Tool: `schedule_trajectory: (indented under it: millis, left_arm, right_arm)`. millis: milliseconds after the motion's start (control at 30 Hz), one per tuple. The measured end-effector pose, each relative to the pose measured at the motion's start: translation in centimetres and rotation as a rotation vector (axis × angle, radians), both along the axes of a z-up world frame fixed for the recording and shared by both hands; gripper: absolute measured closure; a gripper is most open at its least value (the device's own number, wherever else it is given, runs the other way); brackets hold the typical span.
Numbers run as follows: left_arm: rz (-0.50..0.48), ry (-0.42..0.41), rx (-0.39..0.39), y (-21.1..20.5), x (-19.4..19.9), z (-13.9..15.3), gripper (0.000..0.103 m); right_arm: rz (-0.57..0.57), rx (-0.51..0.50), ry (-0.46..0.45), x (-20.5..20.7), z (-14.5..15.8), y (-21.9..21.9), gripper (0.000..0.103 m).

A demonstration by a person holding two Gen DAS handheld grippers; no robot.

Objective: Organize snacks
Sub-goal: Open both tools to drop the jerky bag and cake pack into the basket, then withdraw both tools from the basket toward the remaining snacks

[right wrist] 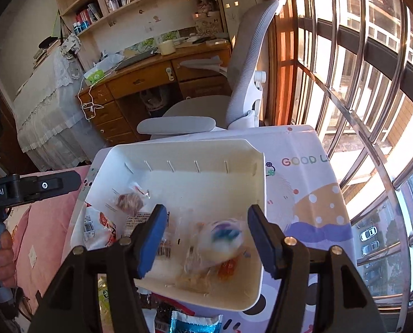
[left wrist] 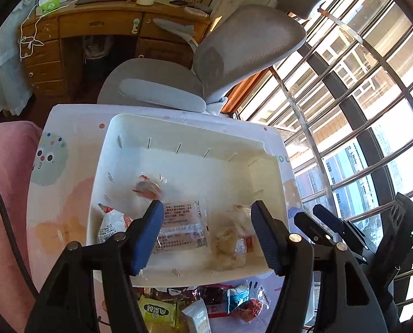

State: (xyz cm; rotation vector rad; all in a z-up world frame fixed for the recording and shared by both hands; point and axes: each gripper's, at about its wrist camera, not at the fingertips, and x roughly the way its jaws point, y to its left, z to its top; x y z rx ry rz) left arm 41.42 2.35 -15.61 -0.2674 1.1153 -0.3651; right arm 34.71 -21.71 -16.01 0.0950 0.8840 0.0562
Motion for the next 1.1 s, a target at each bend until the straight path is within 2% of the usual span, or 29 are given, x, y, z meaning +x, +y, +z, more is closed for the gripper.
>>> schedule_trajectory:
  millis: [167, 400, 733, 1100]
  left_arm:
    - [-0.037, 0.026, 0.051, -0.6, -1.2, 0.2, 0.038]
    - [-0.113, 0.021, 0.065, -0.9, -4.1, 0.7, 0.038]
    - [-0.208, 0.043, 0.078, -0.7, -8.9, -0.2, 0.038]
    - [-0.207, 0.115, 0.099, -0.9, -12.8, -2.5, 0.038]
  right_arm:
    - [-0.019, 0.012, 0.004, -1.0, 0.6, -0.3, 0.04]
    - [-0.093, 0.016, 0.001, -3.7, 1.6, -1.0, 0.04]
    - [-0.201, 0.024, -0.008, -8.7, 1.7, -1.2, 0.04]
    - [-0.206, 0.025, 0.051, -13.1, -0.3, -1.0, 0.04]
